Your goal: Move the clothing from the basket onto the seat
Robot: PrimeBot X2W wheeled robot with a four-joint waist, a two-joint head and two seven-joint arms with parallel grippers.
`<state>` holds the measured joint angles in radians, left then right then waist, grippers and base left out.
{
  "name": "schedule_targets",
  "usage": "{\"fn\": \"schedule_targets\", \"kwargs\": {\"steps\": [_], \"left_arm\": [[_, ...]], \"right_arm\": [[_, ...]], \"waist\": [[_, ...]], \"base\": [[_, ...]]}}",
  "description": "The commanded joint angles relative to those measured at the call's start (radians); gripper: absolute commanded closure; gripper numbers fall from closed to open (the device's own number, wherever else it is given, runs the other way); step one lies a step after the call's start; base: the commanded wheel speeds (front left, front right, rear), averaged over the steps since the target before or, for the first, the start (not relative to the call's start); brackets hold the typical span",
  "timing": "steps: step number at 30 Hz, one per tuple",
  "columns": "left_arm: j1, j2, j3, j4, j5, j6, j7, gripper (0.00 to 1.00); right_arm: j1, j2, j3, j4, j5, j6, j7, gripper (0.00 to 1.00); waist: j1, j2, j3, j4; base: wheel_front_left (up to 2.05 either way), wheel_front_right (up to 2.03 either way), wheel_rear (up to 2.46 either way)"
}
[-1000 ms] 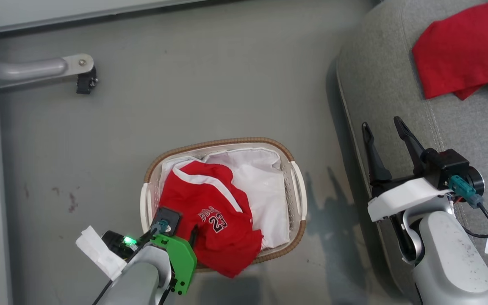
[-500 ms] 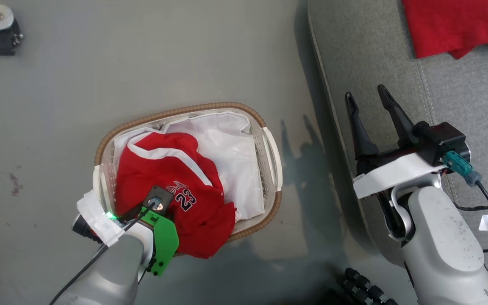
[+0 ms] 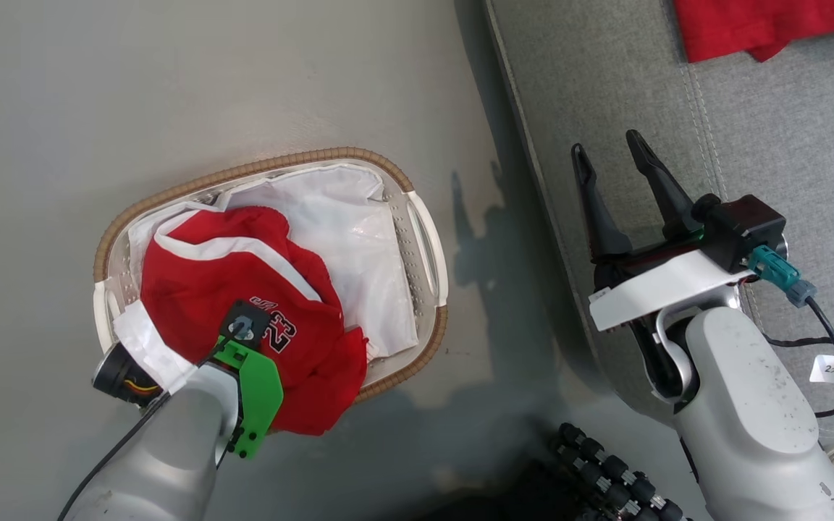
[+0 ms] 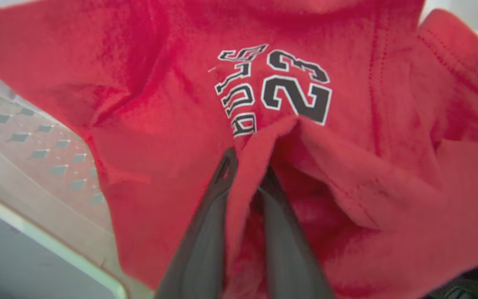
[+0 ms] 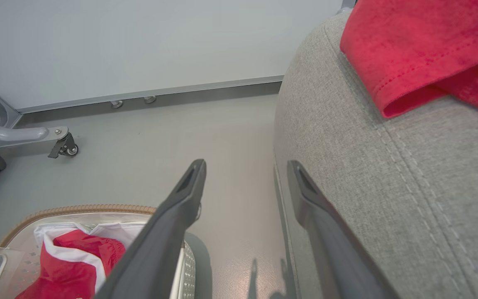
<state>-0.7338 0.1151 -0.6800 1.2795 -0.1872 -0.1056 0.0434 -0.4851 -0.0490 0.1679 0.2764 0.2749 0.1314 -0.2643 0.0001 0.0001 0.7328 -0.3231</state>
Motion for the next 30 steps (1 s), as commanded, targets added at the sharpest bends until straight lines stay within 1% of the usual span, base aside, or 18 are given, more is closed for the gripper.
{"fn": "schedule_targets", "kwargs": {"steps": [1,6,10,16,20,23,27,30], "left_arm": [[-0.003,0.001,0.000,0.005,-0.010,-0.003,0.016,1.00],[0.007,-0.018,0.000,0.002,-0.033,-0.009,-0.017,1.00],[0.018,-0.037,0.004,-0.016,-0.057,-0.017,-0.065,1.00],[0.026,-0.055,-0.011,-0.052,-0.090,-0.024,-0.153,1.00],[0.024,-0.059,-0.027,-0.076,-0.101,-0.026,-0.210,1.00],[0.028,-0.063,-0.052,-0.107,-0.114,-0.026,-0.242,1.00],[0.035,-0.064,-0.116,-0.165,-0.136,-0.026,-0.259,1.00],[0.008,-0.065,-0.161,-0.211,-0.154,-0.026,-0.270,1.00]], "right_arm": [[-0.012,-0.003,0.003,0.003,0.009,-0.001,0.000,0.00],[-0.001,-0.003,-0.005,0.013,-0.006,-0.001,0.000,0.00],[0.019,-0.003,-0.015,0.023,-0.029,-0.001,0.000,0.00],[0.053,-0.003,-0.034,0.043,-0.068,-0.001,0.000,0.00],[0.085,-0.004,-0.057,0.059,-0.099,-0.001,0.000,0.00],[0.120,-0.004,-0.078,0.073,-0.122,-0.001,0.000,0.00],[0.176,-0.003,-0.098,0.094,-0.155,-0.001,0.000,0.00],[0.216,-0.004,-0.102,0.109,-0.172,-0.001,0.000,0.00]], "waist": [[-0.0001,-0.0001,-0.006,-0.001],[-0.0001,-0.0001,-0.039,0.013],[-0.0001,-0.0001,-0.088,0.036],[-0.0001,-0.0001,-0.192,0.086],[-0.0001,-0.0001,-0.281,0.121],[-0.0001,-0.0001,-0.351,0.151],[-0.0001,-0.0001,-0.450,0.192],[-0.0001,-0.0001,-0.518,0.215]], "base": [[0.00,0.00,0.00],[0.00,0.00,0.00],[0.00,0.00,0.00],[0.00,0.00,0.00],[0.00,0.00,0.00],[0.00,0.00,0.00],[0.00,0.00,0.00],[0.00,0.00,0.00]]}}
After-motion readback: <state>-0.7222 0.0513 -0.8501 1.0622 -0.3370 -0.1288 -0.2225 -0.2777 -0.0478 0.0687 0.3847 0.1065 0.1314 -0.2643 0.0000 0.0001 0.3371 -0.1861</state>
